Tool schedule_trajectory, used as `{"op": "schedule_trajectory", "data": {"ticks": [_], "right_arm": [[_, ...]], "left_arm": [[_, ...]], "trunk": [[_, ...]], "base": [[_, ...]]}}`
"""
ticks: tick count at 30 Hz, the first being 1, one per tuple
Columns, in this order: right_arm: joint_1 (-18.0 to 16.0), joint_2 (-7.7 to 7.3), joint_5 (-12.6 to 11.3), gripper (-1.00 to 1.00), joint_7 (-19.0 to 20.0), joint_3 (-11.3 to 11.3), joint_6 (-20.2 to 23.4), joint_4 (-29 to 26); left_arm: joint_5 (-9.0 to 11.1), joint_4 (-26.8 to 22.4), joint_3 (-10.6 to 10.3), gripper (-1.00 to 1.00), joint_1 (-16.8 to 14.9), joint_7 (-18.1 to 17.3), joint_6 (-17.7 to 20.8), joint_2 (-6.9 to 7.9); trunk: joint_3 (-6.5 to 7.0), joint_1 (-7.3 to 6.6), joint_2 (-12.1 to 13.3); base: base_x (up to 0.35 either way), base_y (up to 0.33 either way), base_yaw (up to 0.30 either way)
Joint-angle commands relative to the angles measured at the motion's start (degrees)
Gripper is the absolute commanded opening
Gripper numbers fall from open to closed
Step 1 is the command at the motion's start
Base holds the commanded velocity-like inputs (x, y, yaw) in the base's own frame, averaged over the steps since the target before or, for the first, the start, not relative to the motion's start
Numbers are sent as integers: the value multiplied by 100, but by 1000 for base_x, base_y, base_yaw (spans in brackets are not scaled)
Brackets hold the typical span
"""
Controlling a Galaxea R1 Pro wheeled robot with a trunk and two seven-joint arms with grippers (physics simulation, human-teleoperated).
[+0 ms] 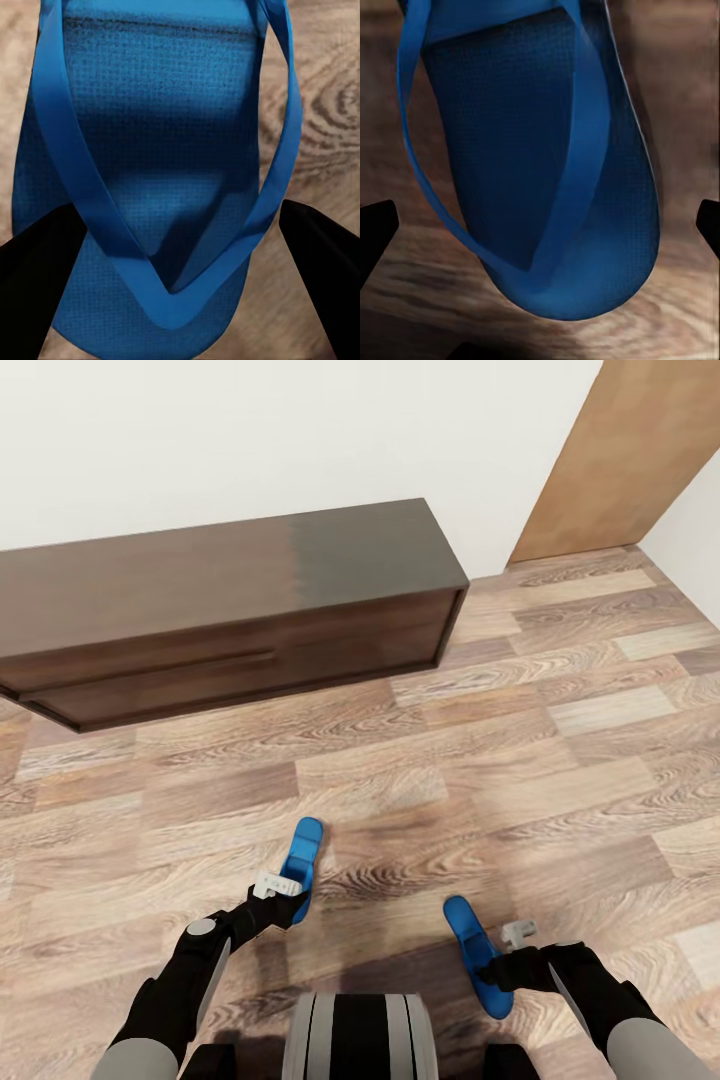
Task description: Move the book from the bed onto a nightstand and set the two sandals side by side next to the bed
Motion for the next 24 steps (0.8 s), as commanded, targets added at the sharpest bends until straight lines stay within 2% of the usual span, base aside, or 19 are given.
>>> {"op": "schedule_trajectory", "data": {"ticks": [1, 13, 18, 24], "right_arm": [[-1, 5, 60, 100, 51, -43, 22, -10], [-1, 7, 60, 100, 51, -43, 21, -10], [-1, 6, 60, 100, 51, -42, 19, -10], [-1, 5, 60, 100, 51, -42, 19, -10]], "left_arm": [[-23, -11, 31, -100, -2, -49, 40, -11], [-23, -7, 31, -100, -2, -49, 40, -11], [-23, -9, 31, -100, -2, -49, 40, -14], [-23, -9, 31, -100, -2, -49, 40, -15]], "trunk": [[-4, 2, -1], [-4, 2, -1], [-114, 15, -8], [-114, 15, -8]], "base": [[251, 0, 0], [37, 0, 0], [0, 0, 0], [0, 0, 0]]}}
